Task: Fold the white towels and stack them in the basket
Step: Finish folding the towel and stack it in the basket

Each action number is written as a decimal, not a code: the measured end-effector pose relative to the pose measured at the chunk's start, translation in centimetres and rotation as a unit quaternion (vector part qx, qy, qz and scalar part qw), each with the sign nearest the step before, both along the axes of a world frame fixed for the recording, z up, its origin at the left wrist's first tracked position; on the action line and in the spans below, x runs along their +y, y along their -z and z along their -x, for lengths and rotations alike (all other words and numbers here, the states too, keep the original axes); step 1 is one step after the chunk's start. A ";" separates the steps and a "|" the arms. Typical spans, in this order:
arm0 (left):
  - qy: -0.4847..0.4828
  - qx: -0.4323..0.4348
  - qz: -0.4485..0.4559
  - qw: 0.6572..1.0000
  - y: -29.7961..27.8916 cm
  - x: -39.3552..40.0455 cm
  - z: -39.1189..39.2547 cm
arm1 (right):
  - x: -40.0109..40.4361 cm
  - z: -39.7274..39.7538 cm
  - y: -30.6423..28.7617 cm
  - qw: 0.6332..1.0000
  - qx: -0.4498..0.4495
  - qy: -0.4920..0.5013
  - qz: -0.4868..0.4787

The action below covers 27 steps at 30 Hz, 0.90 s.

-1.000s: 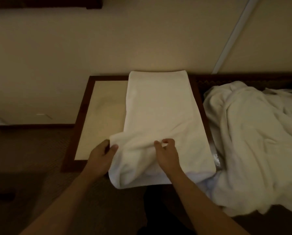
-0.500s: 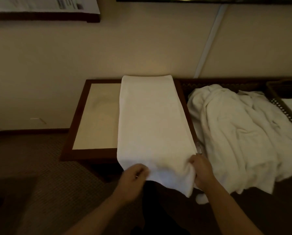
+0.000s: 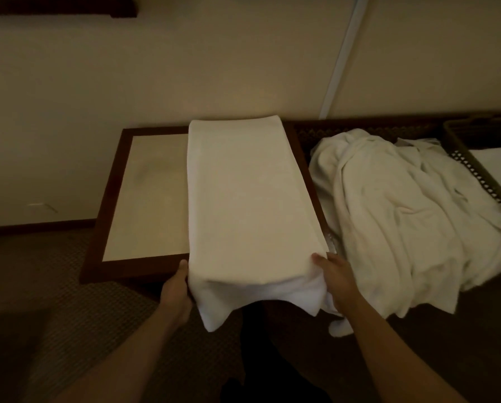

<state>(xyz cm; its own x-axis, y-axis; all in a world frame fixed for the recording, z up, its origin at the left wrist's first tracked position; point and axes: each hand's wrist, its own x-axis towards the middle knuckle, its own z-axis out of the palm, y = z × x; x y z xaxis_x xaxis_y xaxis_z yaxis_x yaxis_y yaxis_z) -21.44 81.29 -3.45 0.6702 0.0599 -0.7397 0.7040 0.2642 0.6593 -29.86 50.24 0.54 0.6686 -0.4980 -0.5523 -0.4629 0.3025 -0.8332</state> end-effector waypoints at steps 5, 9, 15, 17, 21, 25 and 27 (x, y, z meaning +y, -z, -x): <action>0.089 0.014 0.064 0.994 -0.6 1.2 0.0 | -0.3 0.0 0.7 0.998 0.001 -0.043 0.054; 0.132 -0.011 -0.031 0.991 -1.1 2.7 -0.6 | -0.4 0.5 1.0 0.996 -0.021 -0.025 0.081; 0.178 -0.111 -0.261 0.942 -1.4 3.2 0.5 | -0.1 1.0 3.9 0.989 0.031 -0.072 0.124; 0.182 -0.114 -0.268 0.939 -1.3 3.0 0.6 | 0.1 0.6 4.0 0.990 0.023 -0.066 0.123; 0.183 -0.150 -0.344 0.909 -1.2 2.9 0.7 | 0.1 0.6 4.3 0.974 0.017 -0.051 0.220; 0.175 -0.119 -0.368 0.905 -1.1 2.4 0.7 | 0.2 0.5 5.1 0.966 0.064 -0.050 0.244; 0.172 -0.109 -0.354 0.913 -1.1 2.6 0.5 | 0.5 0.1 5.2 0.975 0.071 -0.034 0.209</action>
<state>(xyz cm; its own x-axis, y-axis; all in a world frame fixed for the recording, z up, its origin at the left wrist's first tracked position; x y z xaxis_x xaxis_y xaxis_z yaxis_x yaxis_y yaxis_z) -21.92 83.90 -2.39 0.8661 0.2301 -0.4438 0.4968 -0.4947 0.7131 -29.94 50.73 -4.67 0.6394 -0.6565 -0.4002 -0.5893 -0.0840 -0.8036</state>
